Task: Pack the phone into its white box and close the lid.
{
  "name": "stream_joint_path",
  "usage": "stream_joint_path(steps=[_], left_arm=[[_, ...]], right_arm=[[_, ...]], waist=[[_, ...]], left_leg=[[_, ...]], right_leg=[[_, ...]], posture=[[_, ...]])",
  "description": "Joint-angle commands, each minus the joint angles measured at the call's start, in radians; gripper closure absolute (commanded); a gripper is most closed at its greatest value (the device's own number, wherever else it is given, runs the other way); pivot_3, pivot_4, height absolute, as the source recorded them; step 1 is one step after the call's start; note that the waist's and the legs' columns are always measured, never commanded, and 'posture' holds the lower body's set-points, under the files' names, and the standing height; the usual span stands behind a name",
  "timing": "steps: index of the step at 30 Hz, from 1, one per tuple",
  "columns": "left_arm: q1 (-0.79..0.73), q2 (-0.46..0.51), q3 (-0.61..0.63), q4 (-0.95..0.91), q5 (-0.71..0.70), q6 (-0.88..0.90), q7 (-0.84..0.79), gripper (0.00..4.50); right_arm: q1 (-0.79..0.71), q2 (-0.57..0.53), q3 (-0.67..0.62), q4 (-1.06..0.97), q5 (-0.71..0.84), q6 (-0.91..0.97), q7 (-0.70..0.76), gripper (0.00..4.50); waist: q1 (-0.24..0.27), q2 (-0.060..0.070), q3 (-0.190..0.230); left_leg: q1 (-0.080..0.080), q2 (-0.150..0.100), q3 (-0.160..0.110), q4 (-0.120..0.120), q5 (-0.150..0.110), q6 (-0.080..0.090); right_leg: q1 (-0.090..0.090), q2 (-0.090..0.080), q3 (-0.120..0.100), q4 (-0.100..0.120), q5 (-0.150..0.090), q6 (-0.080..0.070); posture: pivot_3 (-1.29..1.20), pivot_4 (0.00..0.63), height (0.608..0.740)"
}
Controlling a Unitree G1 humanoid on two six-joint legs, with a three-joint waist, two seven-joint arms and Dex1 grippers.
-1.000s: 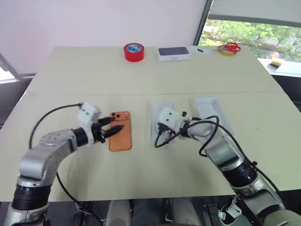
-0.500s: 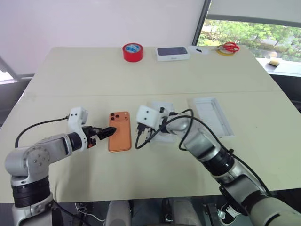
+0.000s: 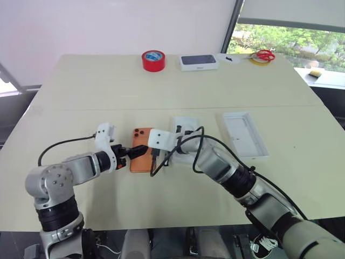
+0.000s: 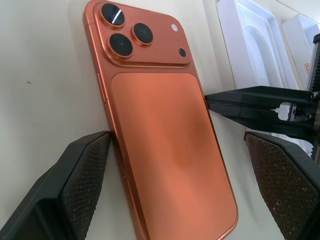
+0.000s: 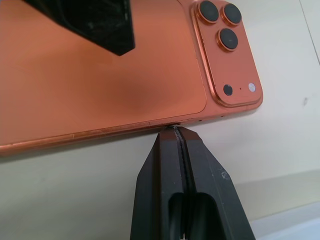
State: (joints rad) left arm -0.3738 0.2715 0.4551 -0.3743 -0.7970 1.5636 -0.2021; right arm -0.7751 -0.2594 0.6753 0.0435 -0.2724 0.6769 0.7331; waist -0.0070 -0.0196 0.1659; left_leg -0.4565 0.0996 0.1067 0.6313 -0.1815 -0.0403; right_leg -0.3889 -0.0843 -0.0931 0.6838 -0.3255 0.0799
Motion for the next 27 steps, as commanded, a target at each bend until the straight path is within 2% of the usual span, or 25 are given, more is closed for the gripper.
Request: stream_joint_path(steps=[1,14,24,27], left_arm=[[-0.001,-0.069,-0.045,0.023,-0.066,0.051,-0.004,0.03],[-0.053,-0.129,0.052,0.089,-0.151,0.051,0.075,0.03],[-0.073,-0.105,0.108,0.125,-0.173,0.051,0.129,0.03],[-0.079,-0.099,0.141,0.139,-0.176,0.051,0.134,0.81]], right_arm=[[0.018,0.006,0.0,-0.039,-0.007,-0.015,0.008,4.5],[0.061,0.024,-0.012,-0.065,-0.036,-0.005,0.015,4.5],[0.065,0.022,-0.014,-0.066,-0.043,-0.005,0.014,4.5],[0.064,0.02,-0.015,-0.066,-0.045,-0.006,0.014,4.5]], waist=[[0.004,0.0,0.0],[0.013,-0.001,-0.001],[-0.003,-0.001,-0.001],[-0.007,-0.001,-0.001]], left_leg=[[0.001,0.0,0.0,0.0,0.0,0.0],[0.002,-0.001,0.001,-0.001,0.0,0.001],[0.002,-0.001,0.0,-0.001,0.0,0.001],[0.002,-0.001,0.0,-0.002,0.0,0.001]], right_leg=[[0.001,0.0,0.0,0.0,0.0,0.0],[0.001,-0.001,0.0,0.0,0.0,0.0],[0.001,-0.001,0.0,0.0,0.0,0.0],[0.0,-0.001,0.0,0.0,0.0,0.0]], posture=[[0.0,0.15,0.73],[0.0,0.15,0.73],[0.0,0.15,0.73],[0.0,0.15,0.73]])
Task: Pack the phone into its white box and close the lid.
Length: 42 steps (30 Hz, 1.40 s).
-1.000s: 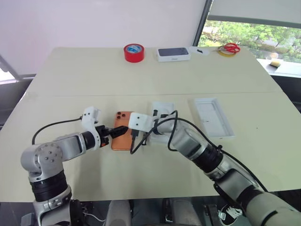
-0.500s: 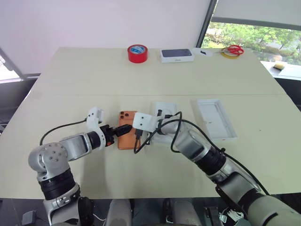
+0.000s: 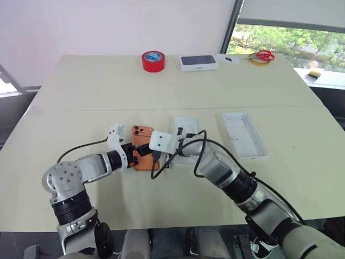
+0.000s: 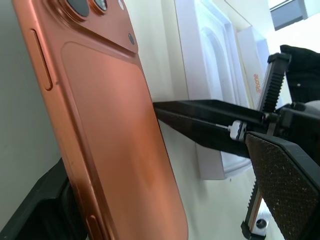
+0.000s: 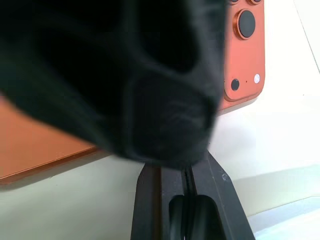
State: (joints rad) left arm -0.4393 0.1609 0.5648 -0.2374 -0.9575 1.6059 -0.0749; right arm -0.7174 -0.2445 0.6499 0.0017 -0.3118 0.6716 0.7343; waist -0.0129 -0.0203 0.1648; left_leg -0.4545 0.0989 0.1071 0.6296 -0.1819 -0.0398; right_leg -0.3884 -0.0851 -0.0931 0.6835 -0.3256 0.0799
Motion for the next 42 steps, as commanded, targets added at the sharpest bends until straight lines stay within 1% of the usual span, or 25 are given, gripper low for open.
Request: stream_joint_path(steps=[1,4,13,15,18,20,23,25,28,30,32,36,39,42], left_arm=[[-0.013,0.016,0.035,0.006,-0.018,0.009,0.009,1.29],[-0.011,0.031,0.031,0.011,-0.022,0.009,0.017,2.78],[0.014,0.051,0.073,0.035,-0.064,0.009,0.034,2.78],[0.009,0.042,0.093,0.044,-0.081,0.009,0.042,2.78],[0.009,0.037,0.099,0.05,-0.095,0.009,0.055,3.64],[0.01,0.033,0.099,0.053,-0.107,0.009,0.067,4.46],[0.011,0.023,0.109,0.057,-0.138,0.009,0.087,4.49],[-0.016,-0.003,0.134,0.055,-0.162,0.008,0.104,4.49],[-0.077,-0.061,0.163,0.066,-0.203,-0.009,0.15,4.49],[-0.123,-0.115,0.163,0.082,-0.227,-0.026,0.188,4.49],[-0.158,-0.167,0.141,0.094,-0.233,-0.04,0.214,4.49],[-0.205,-0.255,0.078,0.151,-0.196,-0.09,0.249,4.49],[-0.222,-0.284,-0.003,0.209,-0.127,-0.155,0.246,4.49],[-0.232,-0.296,-0.063,0.265,-0.082,-0.209,0.226,4.49]], right_arm=[[0.006,0.003,0.009,-0.025,-0.006,-0.001,0.013,4.5],[0.005,-0.003,0.004,-0.028,-0.004,-0.001,0.015,4.5],[0.011,-0.039,-0.029,-0.07,-0.002,0.012,0.018,4.5],[0.015,-0.05,-0.051,-0.098,0.006,0.014,0.017,4.5],[0.026,-0.066,-0.095,-0.153,0.024,0.013,0.015,4.5],[0.035,-0.076,-0.123,-0.186,0.036,0.007,0.013,4.5],[0.065,-0.076,-0.233,-0.276,0.104,0.007,0.007,4.5],[0.103,-0.092,-0.308,-0.337,0.165,-0.017,0.023,4.5],[0.189,-0.155,-0.414,-0.445,0.291,-0.011,0.108,4.5],[0.252,-0.196,-0.508,-0.491,0.384,0.018,0.151,4.5],[0.301,-0.234,-0.589,-0.491,0.433,0.042,0.149,4.5],[0.413,-0.309,-0.719,-0.489,0.498,0.044,0.142,4.5],[0.502,-0.361,-0.794,-0.5,0.518,0.032,0.125,4.5],[0.565,-0.384,-0.852,-0.513,0.539,0.023,0.1,4.5]], waist=[[-0.001,0.0,0.0],[-0.001,0.0,0.0],[0.0,-0.001,0.001],[0.001,-0.001,0.001],[0.001,-0.001,0.001],[0.002,-0.002,0.001],[0.0,-0.002,0.001],[0.004,-0.002,0.001],[0.011,-0.003,0.001],[0.027,-0.004,0.002],[0.027,-0.004,0.002],[0.025,-0.004,0.002],[0.025,-0.004,0.002],[0.02,-0.004,0.003]], left_leg=[[0.0,0.0,0.0,0.0,0.0,0.0],[0.0,0.0,0.0,0.0,0.0,0.0],[0.0,0.0,0.0,-0.001,0.0,0.0],[0.0,0.0,0.0,0.0,0.0,0.0],[-0.001,0.0,0.0,0.0,0.0,0.0],[-0.001,0.0,0.0,0.0,0.0,0.0],[-0.001,0.0,-0.001,-0.001,0.0,0.0],[-0.001,0.0,-0.001,-0.001,0.0,0.0],[-0.001,0.0,-0.001,0.0,0.0,0.0],[-0.003,-0.001,-0.001,0.0,0.0,0.0],[-0.004,-0.001,-0.002,0.002,-0.001,0.001],[-0.005,-0.002,-0.002,0.001,-0.001,0.001],[-0.004,-0.002,-0.002,0.0,-0.001,0.001],[-0.004,-0.001,-0.001,0.0,0.0,0.001]], right_leg=[[0.0,0.0,0.0,0.0,0.0,0.0],[-0.001,0.0,0.0,0.0,0.0,0.0],[-0.001,0.0,0.0,0.0,0.0,0.0],[-0.001,0.0,0.0,0.0,0.0,0.0],[-0.001,0.0,0.0,0.0,0.0,0.0],[-0.001,0.0,0.0,0.0,0.0,0.0],[-0.001,0.0,0.0,0.0,0.0,0.0],[-0.001,0.0,0.0,0.0,0.0,0.0],[0.0,0.0,0.0,-0.001,0.0,0.0],[-0.001,-0.001,-0.001,-0.002,0.0,0.0],[-0.001,-0.001,-0.002,-0.002,0.0,0.0],[-0.001,-0.001,-0.002,-0.003,0.0,0.0],[-0.002,-0.001,-0.002,-0.003,0.0,0.0],[-0.002,0.0,-0.002,-0.002,0.0,0.0]], posture=[[0.0,0.15,0.73],[0.0,0.15,0.73],[0.0,0.15,0.73],[0.0,0.15,0.73],[0.0,0.15,0.73],[0.0,0.15,0.73],[0.0,0.15,0.73],[0.0,0.15,0.73],[0.0,0.15,0.73],[0.0,0.15,0.73],[0.0,0.15,0.73],[0.0,0.15,0.73],[0.0,0.15,0.73],[0.0,0.15,0.73]])
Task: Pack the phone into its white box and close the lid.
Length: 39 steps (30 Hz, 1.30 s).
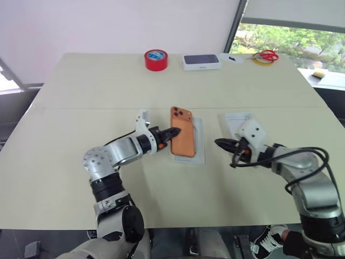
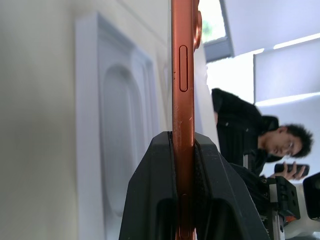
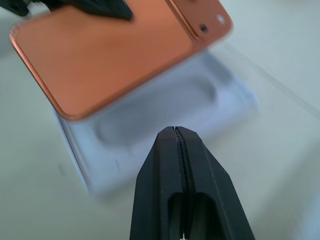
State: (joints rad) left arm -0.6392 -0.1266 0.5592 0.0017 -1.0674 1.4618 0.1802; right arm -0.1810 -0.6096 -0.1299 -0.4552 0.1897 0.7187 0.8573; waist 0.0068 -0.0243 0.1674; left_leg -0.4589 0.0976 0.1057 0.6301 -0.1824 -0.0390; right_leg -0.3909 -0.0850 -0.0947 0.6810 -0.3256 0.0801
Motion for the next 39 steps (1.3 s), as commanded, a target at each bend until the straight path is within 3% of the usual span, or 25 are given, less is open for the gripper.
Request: stream_joint_path(steps=[1,7,14,15,16,22,29,33,36,39], left_arm=[[-0.037,-0.013,-0.069,0.047,0.035,-0.075,-0.035,4.49],[-0.043,-0.015,-0.127,0.101,0.068,-0.128,-0.07,4.49],[-0.037,-0.018,-0.161,0.119,0.069,-0.136,-0.093,4.49],[-0.036,-0.016,-0.166,0.119,0.071,-0.136,-0.094,3.55],[-0.035,-0.015,-0.171,0.117,0.072,-0.137,-0.097,3.22],[-0.033,0.023,-0.159,0.075,0.051,-0.12,-0.107,0.27],[-0.014,0.204,-0.182,-0.038,0.02,-0.044,-0.179,0.27],[0.015,0.385,-0.301,-0.128,0.116,-0.091,-0.284,0.27],[0.047,0.488,-0.439,-0.17,0.248,-0.225,-0.357,1.16],[0.068,0.534,-0.576,-0.182,0.364,-0.35,-0.431,2.58]], right_arm=[[0.048,-0.024,-0.092,-0.062,0.048,-0.025,-0.026,4.5],[0.148,-0.058,-0.149,-0.106,0.084,-0.037,-0.043,4.5],[0.168,-0.067,-0.129,-0.112,0.098,-0.057,-0.073,4.5],[0.165,-0.067,-0.127,-0.112,0.102,-0.058,-0.076,4.5],[0.161,-0.068,-0.125,-0.112,0.106,-0.06,-0.078,4.5],[0.136,-0.079,-0.118,-0.097,0.133,-0.077,-0.076,4.5],[0.121,-0.087,-0.093,-0.072,0.14,-0.105,-0.079,4.5],[0.087,-0.102,-0.022,-0.025,0.079,-0.111,-0.112,4.5],[0.054,-0.106,0.05,0.02,0.004,-0.12,-0.162,4.5],[-0.017,-0.06,0.11,0.061,-0.012,-0.031,-0.221,4.5]], waist=[[0.002,0.0,0.0],[0.007,0.0,0.0],[0.006,0.0,0.0],[0.006,0.0,0.0],[0.007,0.0,0.0],[0.006,0.0,0.0],[0.005,0.0,0.0],[0.005,0.001,0.0],[0.008,0.001,0.0],[0.006,0.001,0.0]], left_leg=[[0.0,0.0,-0.001,0.0,0.0,0.0],[-0.001,0.0,-0.001,0.001,0.0,0.0],[-0.001,0.0,-0.001,0.001,0.0,0.0],[-0.001,0.0,-0.001,0.001,0.0,0.0],[-0.001,0.0,-0.001,0.001,0.0,0.0],[0.0,0.0,-0.001,0.001,0.0,0.0],[0.0,0.001,-0.001,0.0,0.0,0.0],[0.0,0.001,-0.001,0.0,0.0,0.0],[0.0,0.001,-0.001,0.0,0.0,-0.001],[0.0,0.001,-0.001,0.0,0.0,-0.001]], right_leg=[[0.0,0.001,0.0,0.0,0.0,0.0],[0.0,0.001,0.0,0.0,0.0,0.0],[0.0,0.001,0.0,0.0,0.0,0.0],[0.0,0.001,0.0,0.0,0.0,0.0],[0.0,0.001,0.0,0.0,0.0,0.0],[0.001,0.001,0.0,0.0,0.0,0.0],[0.001,0.002,0.0,0.0,0.0,0.0],[0.001,0.002,0.0,0.0,0.0,0.0],[0.001,0.001,0.0,0.0,0.0,0.0],[0.001,0.001,0.0,0.0,0.0,0.0]], posture=[[0.0,0.15,0.73],[0.0,0.15,0.73],[0.0,0.15,0.73],[0.0,0.15,0.73],[0.0,0.15,0.73],[0.0,0.15,0.73],[0.0,0.15,0.73],[0.0,0.15,0.73],[0.0,0.15,0.73],[0.0,0.15,0.73]])
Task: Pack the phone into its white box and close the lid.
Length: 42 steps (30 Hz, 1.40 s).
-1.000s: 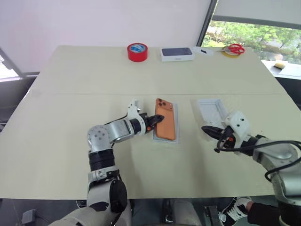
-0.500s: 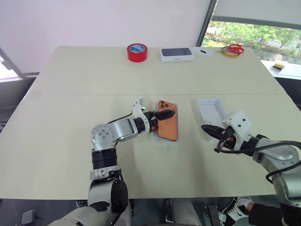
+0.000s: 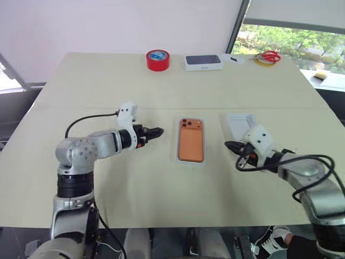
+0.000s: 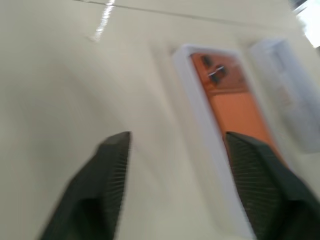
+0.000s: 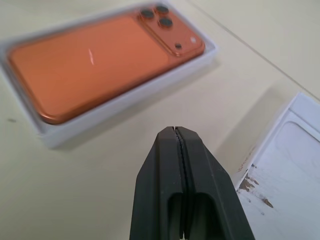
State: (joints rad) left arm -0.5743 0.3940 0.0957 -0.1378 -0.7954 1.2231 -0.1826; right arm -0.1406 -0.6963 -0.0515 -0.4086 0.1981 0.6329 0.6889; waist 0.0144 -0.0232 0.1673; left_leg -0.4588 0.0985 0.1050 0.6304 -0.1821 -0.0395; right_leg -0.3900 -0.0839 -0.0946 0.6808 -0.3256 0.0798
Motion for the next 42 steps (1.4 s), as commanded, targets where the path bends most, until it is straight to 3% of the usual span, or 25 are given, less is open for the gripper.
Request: stream_joint_path(steps=[1,4,9,18,29,42], left_arm=[[0.003,0.017,-0.155,-0.035,0.129,-0.143,-0.083,3.1],[-0.005,0.012,-0.257,0.0,0.23,-0.228,-0.117,4.46],[-0.058,-0.085,-0.34,0.146,0.349,-0.305,-0.122,4.46],[-0.071,-0.165,-0.377,0.127,0.335,-0.237,-0.257,4.46],[-0.072,-0.192,-0.478,0.072,0.338,-0.179,-0.424,4.46],[-0.039,-0.216,-0.515,-0.002,0.331,-0.113,-0.492,4.46]], right_arm=[[-0.081,0.037,0.053,0.029,-0.03,0.085,-0.07,4.5],[-0.133,0.062,0.104,0.065,-0.071,0.123,-0.119,4.5],[-0.208,0.114,0.198,0.101,-0.123,0.157,-0.171,4.5],[-0.26,0.161,0.268,0.119,-0.143,0.17,-0.169,4.5],[-0.055,0.014,0.183,-0.124,-0.092,0.274,-0.085,4.5],[0.163,-0.078,0.033,-0.328,-0.039,0.381,-0.065,4.5]], waist=[[-0.001,0.0,0.0],[-0.001,0.0,0.0],[-0.001,0.0,0.0],[-0.001,0.0,0.0],[0.001,0.001,0.0],[-0.001,0.001,-0.001]], left_leg=[[0.0,0.0,0.0,0.0,0.0,0.0],[0.0,0.0,0.0,0.0,0.0,0.0],[-0.001,0.0,0.0,0.0,0.0,0.0],[-0.001,0.0,0.001,0.001,0.0,0.0],[-0.001,0.0,0.0,0.001,0.0,0.001],[-0.001,0.0,-0.001,0.001,0.0,0.001]], right_leg=[[0.0,0.0,0.0,0.0,0.0,0.0],[0.0,0.0,0.0,0.0,0.0,0.0],[-0.001,0.0,0.0,0.0,0.0,0.0],[-0.001,0.0,0.0,0.001,0.0,0.0],[0.0,0.0,0.0,0.001,0.0,0.0],[0.0,0.0,0.0,0.001,0.0,0.0]], posture=[[0.0,0.15,0.73],[0.0,0.15,0.73],[0.0,0.15,0.73],[0.0,0.15,0.73],[0.0,0.15,0.73],[0.0,0.15,0.73]])
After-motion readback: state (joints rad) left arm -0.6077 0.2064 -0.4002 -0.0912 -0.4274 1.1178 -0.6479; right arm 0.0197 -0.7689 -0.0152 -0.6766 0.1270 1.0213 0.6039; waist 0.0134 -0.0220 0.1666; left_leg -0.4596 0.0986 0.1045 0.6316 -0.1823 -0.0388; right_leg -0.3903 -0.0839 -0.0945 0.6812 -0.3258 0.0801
